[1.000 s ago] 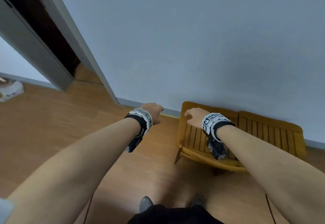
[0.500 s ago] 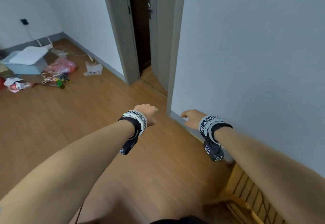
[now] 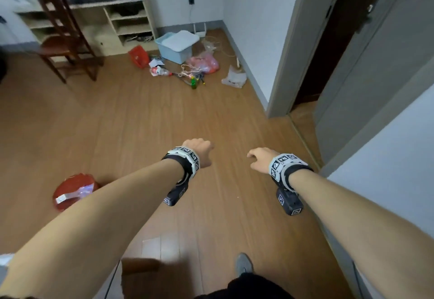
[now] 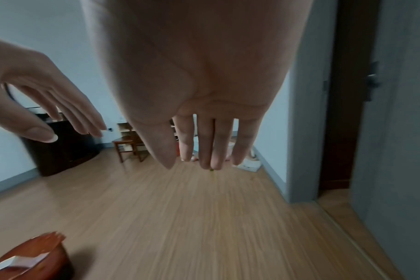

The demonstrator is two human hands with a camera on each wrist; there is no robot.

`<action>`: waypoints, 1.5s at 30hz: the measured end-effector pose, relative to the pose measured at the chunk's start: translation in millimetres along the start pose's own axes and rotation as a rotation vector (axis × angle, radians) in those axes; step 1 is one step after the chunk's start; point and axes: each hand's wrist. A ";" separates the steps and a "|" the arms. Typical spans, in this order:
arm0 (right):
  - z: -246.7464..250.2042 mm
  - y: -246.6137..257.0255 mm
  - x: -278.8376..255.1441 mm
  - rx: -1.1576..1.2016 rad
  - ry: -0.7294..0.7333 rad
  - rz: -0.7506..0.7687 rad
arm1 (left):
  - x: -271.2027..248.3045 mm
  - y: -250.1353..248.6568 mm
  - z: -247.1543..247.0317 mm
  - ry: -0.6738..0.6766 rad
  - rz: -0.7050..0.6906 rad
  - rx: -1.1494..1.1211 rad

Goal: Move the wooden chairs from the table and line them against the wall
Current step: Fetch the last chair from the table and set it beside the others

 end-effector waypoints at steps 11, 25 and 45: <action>86.1 176.2 196.9 -0.249 0.029 0.452 | 17.2 190.6 15.3 -0.015 0.460 -0.194; 219.2 448.0 417.7 -0.450 -0.034 0.609 | 112.0 505.7 76.7 -0.039 0.679 -0.272; 334.7 871.9 696.8 -0.640 -0.057 1.076 | 186.6 890.9 144.3 -0.123 1.121 -0.473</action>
Point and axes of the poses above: each hand's wrist, its own x-axis towards the middle knuckle, its own z-axis out of the back of the hand, y = z × x, and after that the axes turned 7 degrees about -x, right-handed
